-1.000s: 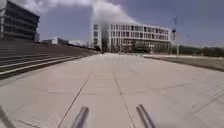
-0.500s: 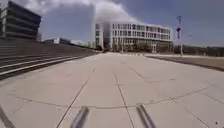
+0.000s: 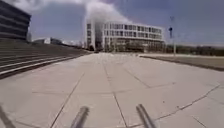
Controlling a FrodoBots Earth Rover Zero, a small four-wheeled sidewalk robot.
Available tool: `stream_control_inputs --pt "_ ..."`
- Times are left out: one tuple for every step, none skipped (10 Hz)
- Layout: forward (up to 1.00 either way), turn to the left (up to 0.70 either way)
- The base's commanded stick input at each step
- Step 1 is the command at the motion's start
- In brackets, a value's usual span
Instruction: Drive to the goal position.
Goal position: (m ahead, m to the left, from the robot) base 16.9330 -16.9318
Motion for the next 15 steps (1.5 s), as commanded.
stream_control_inputs --pt "0.7 -0.05" --pt "0.7 0.0" --pt "0.7 0.0" --pt "0.7 0.0" --pt "0.7 0.0" --pt "0.7 0.0" --pt "0.7 0.0" --pt "0.7 0.0" --pt "0.7 0.0" --pt "0.7 0.0" --pt "0.7 0.0" --pt "0.7 0.0" --pt "0.7 0.0" --pt "0.7 0.0" --pt "0.7 0.0"
